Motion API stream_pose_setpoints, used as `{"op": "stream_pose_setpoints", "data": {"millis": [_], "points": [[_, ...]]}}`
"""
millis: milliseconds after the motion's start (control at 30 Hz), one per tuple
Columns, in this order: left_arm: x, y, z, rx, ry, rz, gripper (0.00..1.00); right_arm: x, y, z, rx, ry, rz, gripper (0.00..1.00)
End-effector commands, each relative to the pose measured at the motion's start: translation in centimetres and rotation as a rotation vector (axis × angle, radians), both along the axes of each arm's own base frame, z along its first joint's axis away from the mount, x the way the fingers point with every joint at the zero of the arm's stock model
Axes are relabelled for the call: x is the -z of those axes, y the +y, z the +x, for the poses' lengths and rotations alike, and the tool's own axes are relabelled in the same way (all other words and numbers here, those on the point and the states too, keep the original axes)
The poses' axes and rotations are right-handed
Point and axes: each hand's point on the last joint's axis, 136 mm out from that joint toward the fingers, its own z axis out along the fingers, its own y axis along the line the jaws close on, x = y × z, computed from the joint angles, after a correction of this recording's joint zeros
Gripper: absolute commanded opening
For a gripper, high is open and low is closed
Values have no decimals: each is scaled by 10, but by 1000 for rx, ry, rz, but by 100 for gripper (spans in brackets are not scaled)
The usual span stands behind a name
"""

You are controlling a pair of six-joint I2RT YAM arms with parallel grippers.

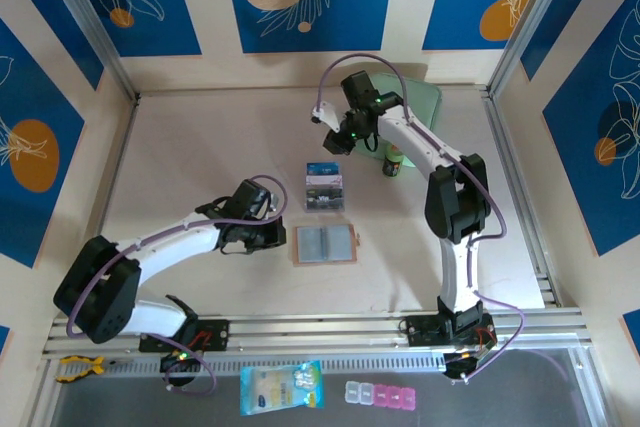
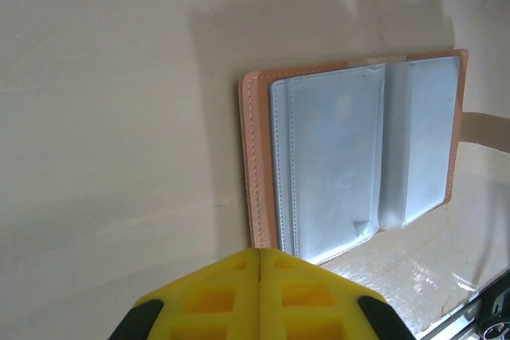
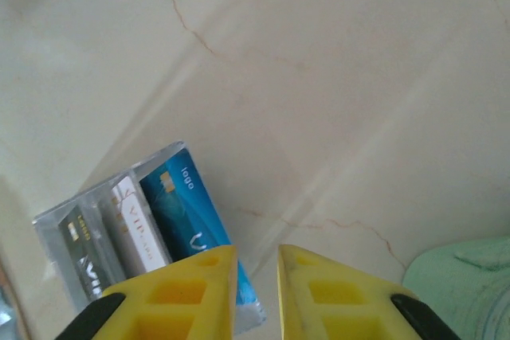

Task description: Take the credit cards out of the card holder

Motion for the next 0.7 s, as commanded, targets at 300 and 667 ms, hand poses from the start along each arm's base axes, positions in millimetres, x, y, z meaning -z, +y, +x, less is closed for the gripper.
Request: {"op": "stream_pose_setpoints", "data": {"millis": [300,667], "points": [[1,-3,5,0,5,-12,3,52,15,7,8,76,-37,24],[2,-4,4,3,10,-19,3,50,8,-15,-54,105,-88,24]]}}
